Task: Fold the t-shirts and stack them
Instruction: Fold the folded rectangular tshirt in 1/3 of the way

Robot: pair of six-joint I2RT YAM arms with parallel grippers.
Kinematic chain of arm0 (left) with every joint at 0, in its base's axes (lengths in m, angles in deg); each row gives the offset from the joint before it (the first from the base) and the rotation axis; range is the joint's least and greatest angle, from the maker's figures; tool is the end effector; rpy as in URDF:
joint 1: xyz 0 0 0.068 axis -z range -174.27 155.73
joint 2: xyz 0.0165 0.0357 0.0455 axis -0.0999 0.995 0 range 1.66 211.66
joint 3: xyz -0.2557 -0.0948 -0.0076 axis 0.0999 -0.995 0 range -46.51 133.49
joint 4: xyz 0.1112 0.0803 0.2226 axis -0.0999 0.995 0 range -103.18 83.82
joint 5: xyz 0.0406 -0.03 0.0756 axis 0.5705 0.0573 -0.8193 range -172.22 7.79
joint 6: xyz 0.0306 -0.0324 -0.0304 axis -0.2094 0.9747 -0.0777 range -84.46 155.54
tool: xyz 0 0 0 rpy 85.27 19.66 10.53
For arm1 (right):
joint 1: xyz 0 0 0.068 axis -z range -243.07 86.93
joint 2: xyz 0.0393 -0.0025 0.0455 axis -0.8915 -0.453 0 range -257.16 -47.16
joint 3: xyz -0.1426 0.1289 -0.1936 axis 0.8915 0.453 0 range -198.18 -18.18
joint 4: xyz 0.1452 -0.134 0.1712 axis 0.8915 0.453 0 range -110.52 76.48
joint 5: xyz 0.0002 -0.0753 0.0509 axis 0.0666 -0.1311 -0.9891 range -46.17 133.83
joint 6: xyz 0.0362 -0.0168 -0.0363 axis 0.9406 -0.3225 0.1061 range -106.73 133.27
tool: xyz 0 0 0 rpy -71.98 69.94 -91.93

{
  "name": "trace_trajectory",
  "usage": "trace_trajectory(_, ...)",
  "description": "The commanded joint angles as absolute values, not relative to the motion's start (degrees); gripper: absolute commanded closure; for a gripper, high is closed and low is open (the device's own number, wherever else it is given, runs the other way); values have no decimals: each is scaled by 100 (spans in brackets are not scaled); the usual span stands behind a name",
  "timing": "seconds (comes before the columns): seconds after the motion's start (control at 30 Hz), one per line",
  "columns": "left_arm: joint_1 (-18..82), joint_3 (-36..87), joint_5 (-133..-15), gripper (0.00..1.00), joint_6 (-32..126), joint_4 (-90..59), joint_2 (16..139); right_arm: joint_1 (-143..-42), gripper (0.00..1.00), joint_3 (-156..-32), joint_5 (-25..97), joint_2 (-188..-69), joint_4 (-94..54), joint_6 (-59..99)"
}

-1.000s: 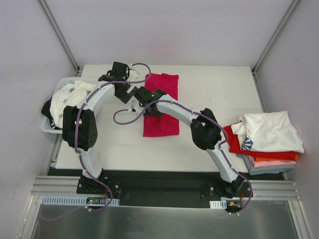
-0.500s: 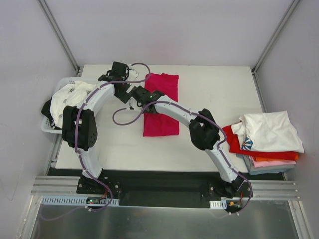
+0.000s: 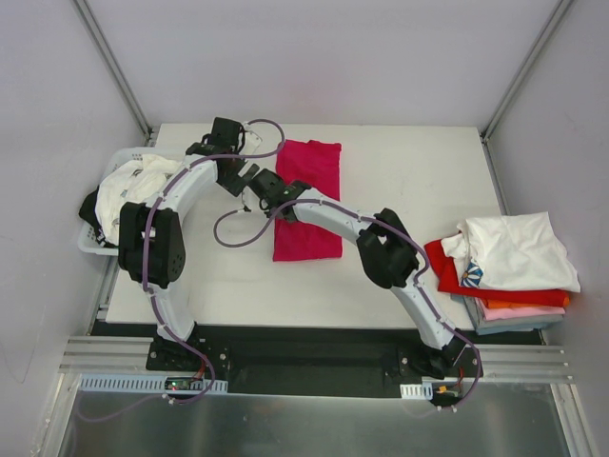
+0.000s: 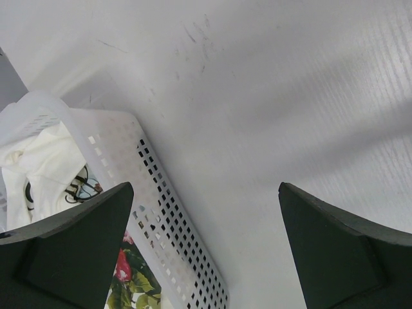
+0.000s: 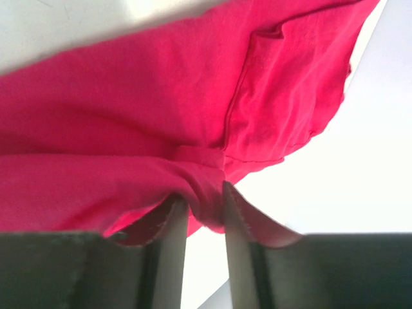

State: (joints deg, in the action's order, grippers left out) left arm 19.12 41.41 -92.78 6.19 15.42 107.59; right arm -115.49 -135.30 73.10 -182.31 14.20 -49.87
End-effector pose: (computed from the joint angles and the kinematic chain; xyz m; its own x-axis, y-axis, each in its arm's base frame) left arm 0.4091 -0.0906 0.2695 -0.5647 0.6297 -0.5334 0.4381 0.7765 0.4528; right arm 0.3323 0.4033 0.1973 0.2365 -0.9688 0.0738 -0.6639 -0.2166 -0.7158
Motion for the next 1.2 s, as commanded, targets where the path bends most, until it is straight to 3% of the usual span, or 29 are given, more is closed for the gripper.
trace_trajectory(0.0,1936,4147,-9241,3,697,1529,10713,-11659,66,-13490,7468,-18172,629,-5300)
trace_trajectory(0.07,1936,4155,-9224,3,715,1529,10722,-11668,64,-13394,7494,-18198,453,-5396)
trace_trajectory(0.2,1936,4164,-9259,3,706,1538,10713,-11703,48,-13314,7634,-18190,31,-5590)
trace_trajectory(0.37,1936,4182,-9294,3,706,1521,10730,-11747,42,-13306,7942,-18094,-154,-5765)
trace_trajectory(0.4,1936,4191,-9285,3,715,1512,10730,-11747,33,-13218,8021,-17971,-241,-5792)
trace_trajectory(0.5,1936,4217,-9206,3,767,1521,10739,-11747,27,-12928,8170,-17646,-399,-5784)
trace_trajectory(0.53,1927,4226,-9197,3,794,1512,10748,-11756,22,-12719,8240,-17419,-426,-5792)
trace_trajectory(0.57,1936,4226,-9188,3,811,1521,10757,-11765,10,-12621,8293,-17303,-453,-5801)
trace_trajectory(0.67,1927,4243,-9127,3,838,1512,10783,-11800,0,-12129,8425,-16767,-549,-5766)
trace_trajectory(0.87,1927,4243,-8969,3,943,1503,10827,-11905,4,-11206,8443,-15582,-681,-5319)
trace_trajectory(1.17,1962,4191,-8898,3,961,1503,10766,-12011,3,-10977,8163,-15105,486,-4528)
